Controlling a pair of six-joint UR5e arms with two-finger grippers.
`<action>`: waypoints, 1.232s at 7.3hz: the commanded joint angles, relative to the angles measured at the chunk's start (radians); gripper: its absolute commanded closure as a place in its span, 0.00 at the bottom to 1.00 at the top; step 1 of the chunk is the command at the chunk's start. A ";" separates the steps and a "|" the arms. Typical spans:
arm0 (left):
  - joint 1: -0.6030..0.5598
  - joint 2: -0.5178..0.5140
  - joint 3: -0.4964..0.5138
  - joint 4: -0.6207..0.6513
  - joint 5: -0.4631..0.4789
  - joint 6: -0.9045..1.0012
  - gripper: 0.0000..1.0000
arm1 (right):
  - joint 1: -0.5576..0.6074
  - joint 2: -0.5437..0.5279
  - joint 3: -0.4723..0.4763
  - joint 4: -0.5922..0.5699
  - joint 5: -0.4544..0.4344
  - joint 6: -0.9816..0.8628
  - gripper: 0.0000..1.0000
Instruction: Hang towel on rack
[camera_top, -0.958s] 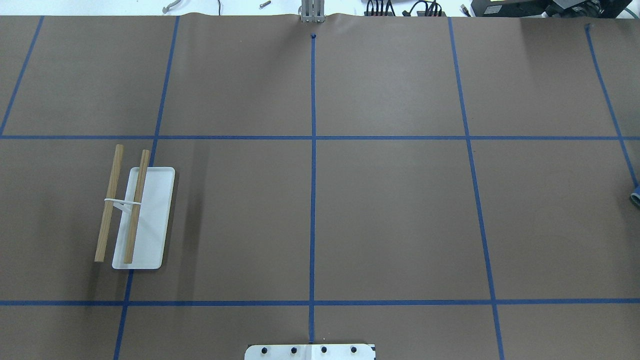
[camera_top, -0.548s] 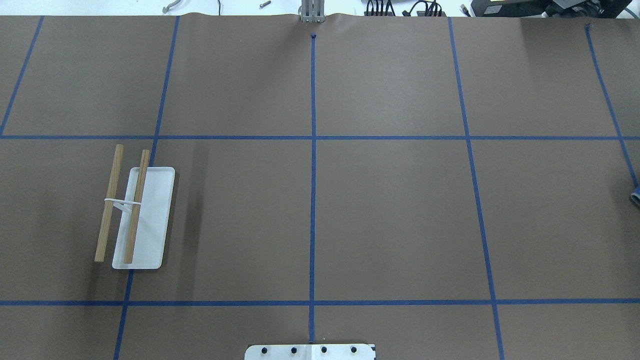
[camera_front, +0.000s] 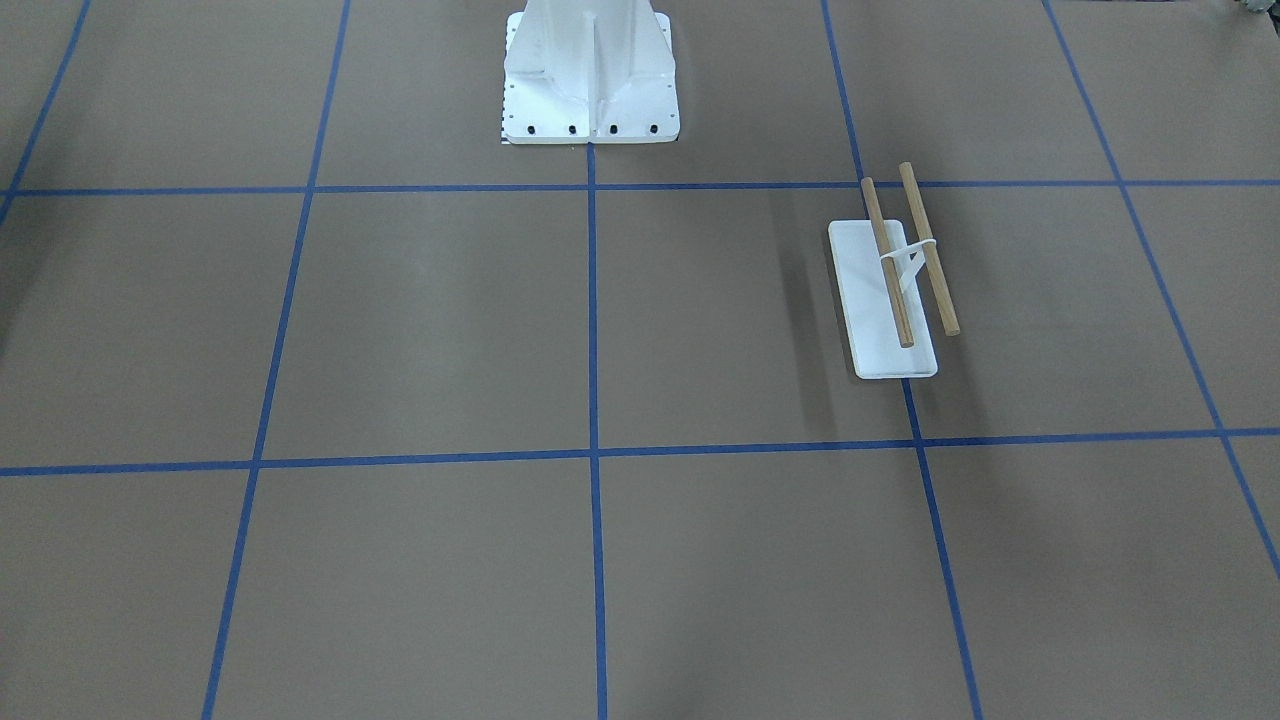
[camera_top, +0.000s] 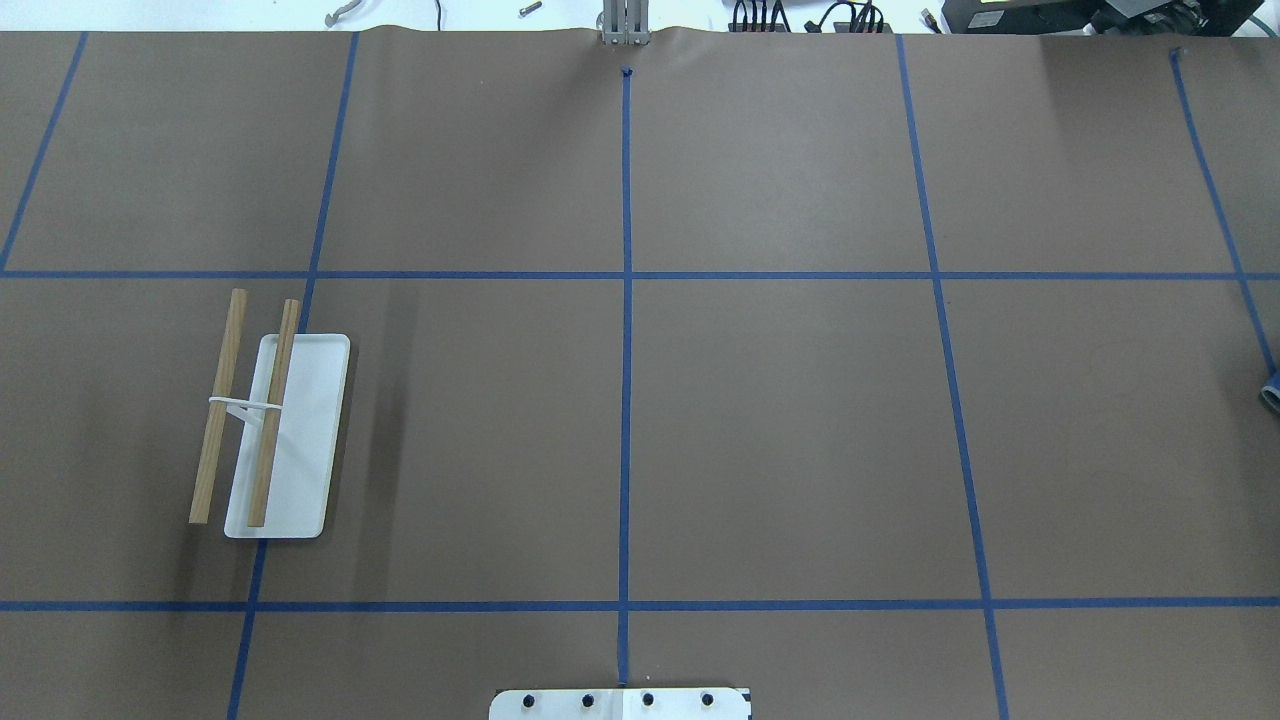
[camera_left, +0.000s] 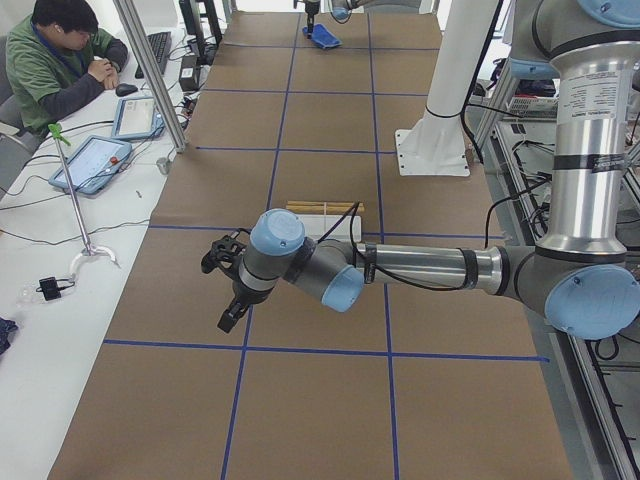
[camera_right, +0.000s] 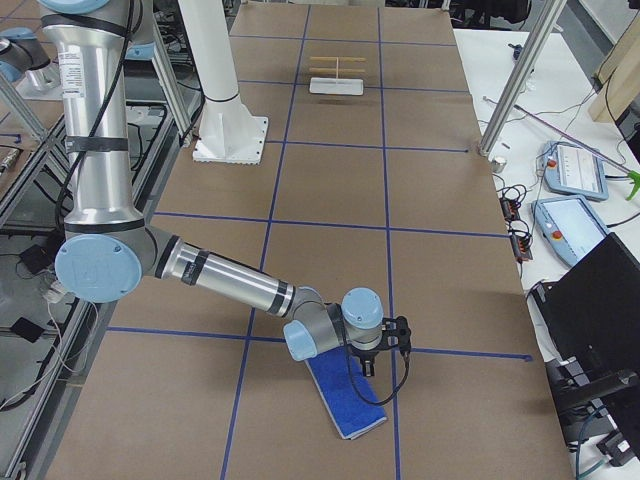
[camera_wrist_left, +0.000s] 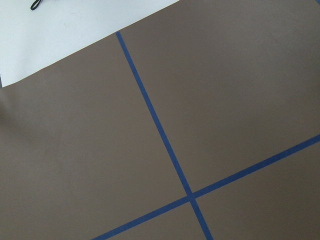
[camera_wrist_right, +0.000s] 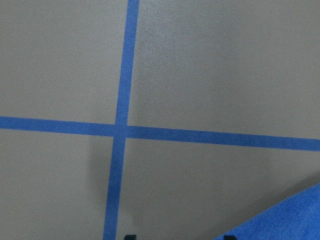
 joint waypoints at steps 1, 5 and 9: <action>0.000 0.000 0.000 -0.001 0.000 -0.001 0.01 | -0.007 -0.015 0.016 0.028 0.002 0.027 0.27; 0.000 0.000 0.003 0.000 0.000 -0.001 0.01 | -0.168 -0.151 0.267 0.027 -0.054 0.224 0.27; 0.000 0.000 0.003 0.000 0.000 -0.002 0.01 | -0.230 -0.233 0.300 0.028 -0.165 0.155 0.28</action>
